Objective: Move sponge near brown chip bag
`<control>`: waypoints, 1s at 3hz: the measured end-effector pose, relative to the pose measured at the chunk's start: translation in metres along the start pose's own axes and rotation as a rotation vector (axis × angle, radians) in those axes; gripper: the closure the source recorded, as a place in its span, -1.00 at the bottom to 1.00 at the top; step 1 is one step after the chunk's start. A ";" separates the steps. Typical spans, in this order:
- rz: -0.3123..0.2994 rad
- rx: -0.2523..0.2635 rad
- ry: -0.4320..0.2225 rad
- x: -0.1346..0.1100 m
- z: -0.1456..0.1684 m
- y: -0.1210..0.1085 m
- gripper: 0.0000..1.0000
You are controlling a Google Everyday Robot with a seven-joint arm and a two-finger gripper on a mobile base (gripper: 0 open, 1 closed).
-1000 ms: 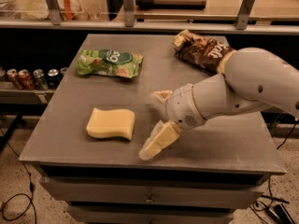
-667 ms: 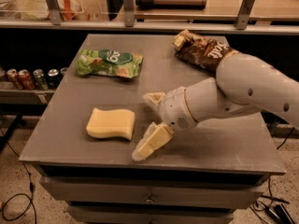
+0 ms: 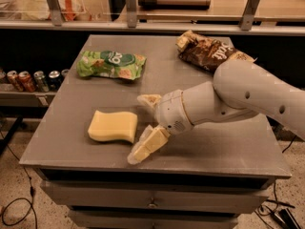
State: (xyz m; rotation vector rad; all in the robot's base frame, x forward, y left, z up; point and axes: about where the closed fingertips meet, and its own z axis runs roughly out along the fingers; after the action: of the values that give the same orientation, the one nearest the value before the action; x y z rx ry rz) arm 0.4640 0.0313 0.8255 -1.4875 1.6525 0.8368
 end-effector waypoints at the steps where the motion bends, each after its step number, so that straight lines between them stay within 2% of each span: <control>1: -0.004 -0.007 -0.016 -0.002 0.003 0.001 -0.65; 3: 0.003 -0.014 -0.028 -0.002 0.004 0.001 0.30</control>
Offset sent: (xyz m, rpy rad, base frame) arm 0.0014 0.0031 -0.0012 0.0371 0.0043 0.0075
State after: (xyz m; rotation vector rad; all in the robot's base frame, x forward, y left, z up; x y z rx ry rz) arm 0.4632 0.0362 0.8250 -1.4771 1.6312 0.8690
